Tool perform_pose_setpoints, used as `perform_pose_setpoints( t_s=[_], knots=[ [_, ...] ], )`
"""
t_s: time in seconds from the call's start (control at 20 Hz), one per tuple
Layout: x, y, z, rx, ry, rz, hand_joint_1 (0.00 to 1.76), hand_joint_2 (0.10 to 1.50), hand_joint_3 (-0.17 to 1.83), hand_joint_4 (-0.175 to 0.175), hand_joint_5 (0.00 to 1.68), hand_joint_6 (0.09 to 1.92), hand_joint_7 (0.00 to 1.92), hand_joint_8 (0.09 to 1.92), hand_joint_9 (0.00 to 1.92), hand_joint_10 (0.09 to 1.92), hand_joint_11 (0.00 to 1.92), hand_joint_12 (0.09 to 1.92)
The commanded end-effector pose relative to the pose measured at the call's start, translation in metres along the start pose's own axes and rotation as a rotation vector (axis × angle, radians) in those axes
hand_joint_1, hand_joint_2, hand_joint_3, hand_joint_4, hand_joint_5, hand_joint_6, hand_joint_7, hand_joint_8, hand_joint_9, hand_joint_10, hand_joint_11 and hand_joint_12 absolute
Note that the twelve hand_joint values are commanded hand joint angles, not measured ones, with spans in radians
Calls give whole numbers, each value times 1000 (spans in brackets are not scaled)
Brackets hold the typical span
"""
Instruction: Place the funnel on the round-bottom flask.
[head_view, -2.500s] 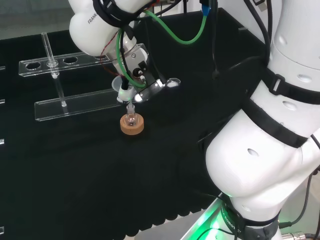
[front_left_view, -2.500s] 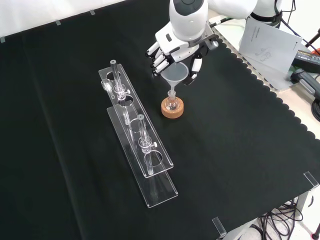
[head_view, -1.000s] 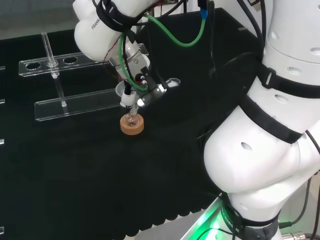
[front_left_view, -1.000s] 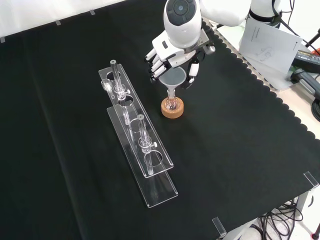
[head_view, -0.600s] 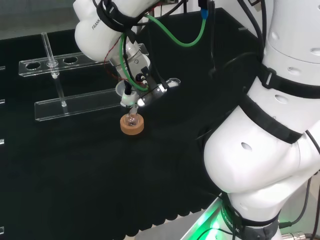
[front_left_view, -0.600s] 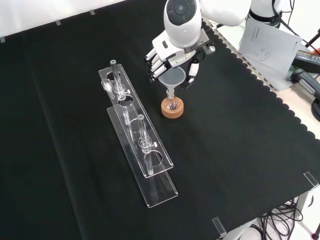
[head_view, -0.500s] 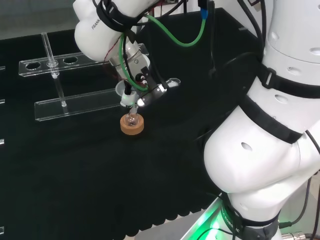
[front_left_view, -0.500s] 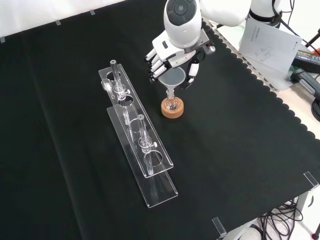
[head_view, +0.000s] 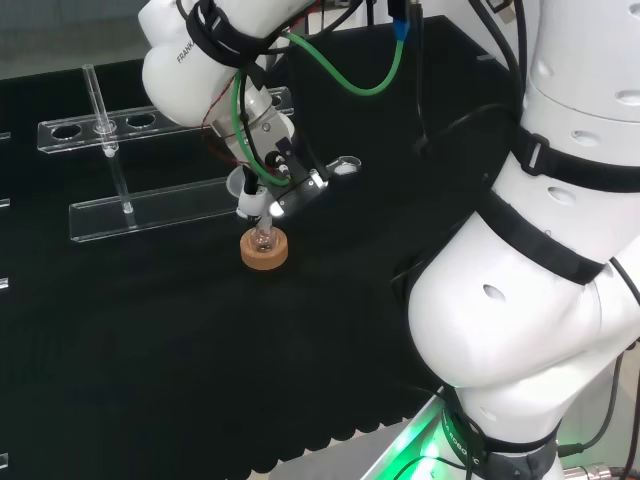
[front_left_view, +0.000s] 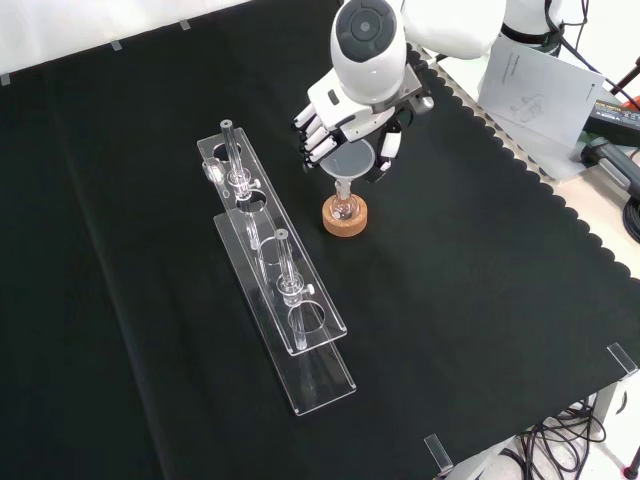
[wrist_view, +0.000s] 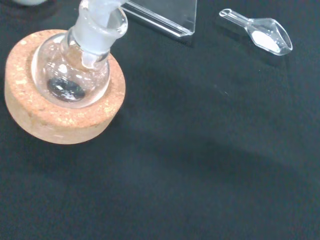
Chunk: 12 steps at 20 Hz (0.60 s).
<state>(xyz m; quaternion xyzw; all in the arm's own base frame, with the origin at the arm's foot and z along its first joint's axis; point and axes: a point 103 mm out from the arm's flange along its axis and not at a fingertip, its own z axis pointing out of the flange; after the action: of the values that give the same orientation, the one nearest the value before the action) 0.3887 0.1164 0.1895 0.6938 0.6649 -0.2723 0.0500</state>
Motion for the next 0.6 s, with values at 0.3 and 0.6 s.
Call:
perform_pose_setpoints(
  t_s=[0.3,0.6],
  knots=[
    [3,-1,0,8,-4,5,696,744,506,-45,487,616,501,819,761,688,460,1300],
    [3,-1,0,23,-3,-4,661,698,493,-56,409,452,414,830,676,703,427,1316]
  ],
)
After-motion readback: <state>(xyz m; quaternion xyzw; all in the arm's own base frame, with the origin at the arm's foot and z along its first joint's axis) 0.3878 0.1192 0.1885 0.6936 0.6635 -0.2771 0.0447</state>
